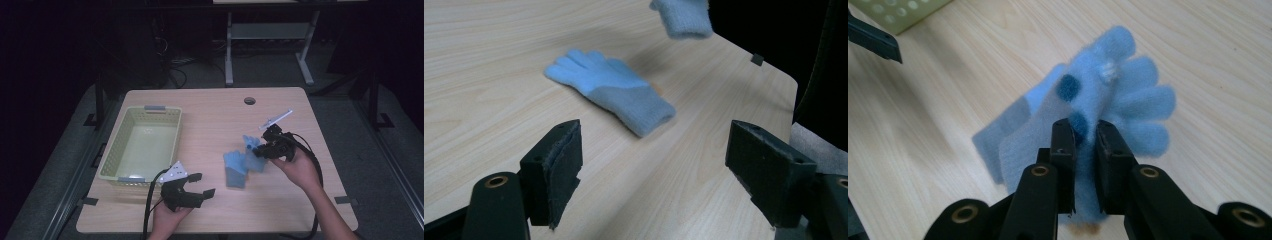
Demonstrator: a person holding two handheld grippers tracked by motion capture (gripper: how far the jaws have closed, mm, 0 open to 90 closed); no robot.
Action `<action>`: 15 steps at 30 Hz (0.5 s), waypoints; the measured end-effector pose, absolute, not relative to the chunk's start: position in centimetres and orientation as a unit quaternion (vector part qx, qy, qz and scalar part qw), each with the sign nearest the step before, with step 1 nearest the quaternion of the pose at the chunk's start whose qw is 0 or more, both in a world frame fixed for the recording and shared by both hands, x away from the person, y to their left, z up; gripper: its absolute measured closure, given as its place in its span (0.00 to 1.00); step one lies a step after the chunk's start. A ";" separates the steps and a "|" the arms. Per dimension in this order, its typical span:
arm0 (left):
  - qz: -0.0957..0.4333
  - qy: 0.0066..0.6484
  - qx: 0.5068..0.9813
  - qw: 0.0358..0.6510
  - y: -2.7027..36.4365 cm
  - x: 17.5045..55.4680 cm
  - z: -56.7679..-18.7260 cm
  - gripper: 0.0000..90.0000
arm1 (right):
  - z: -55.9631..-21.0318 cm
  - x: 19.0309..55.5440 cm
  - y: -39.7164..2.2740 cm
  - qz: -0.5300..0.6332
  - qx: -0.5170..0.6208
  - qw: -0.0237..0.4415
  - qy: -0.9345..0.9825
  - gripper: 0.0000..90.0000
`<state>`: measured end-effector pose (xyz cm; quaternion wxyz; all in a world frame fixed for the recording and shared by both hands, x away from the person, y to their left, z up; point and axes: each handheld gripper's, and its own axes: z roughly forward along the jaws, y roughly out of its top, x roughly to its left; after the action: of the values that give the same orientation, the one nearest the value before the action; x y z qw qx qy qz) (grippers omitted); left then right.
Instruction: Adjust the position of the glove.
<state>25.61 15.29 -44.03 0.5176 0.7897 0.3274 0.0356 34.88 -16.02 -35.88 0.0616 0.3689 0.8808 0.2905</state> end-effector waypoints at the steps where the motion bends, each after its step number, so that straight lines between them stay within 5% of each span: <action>1: 0.036 0.327 0.790 0.518 15.3 25.6 -44.1 0.25 | -35.8 34.9 -15.9 0.292 0.366 0.063 0.881 0.89; 15: 0.036 0.328 0.787 0.521 15.5 25.6 -43.9 0.25 | -36.2 34.9 -12.4 0.292 0.336 0.047 0.894 0.89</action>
<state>25.65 15.49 -43.94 0.5214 0.7870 0.3278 0.0355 34.89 -12.35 -36.20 0.0467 0.3357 0.8945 0.2916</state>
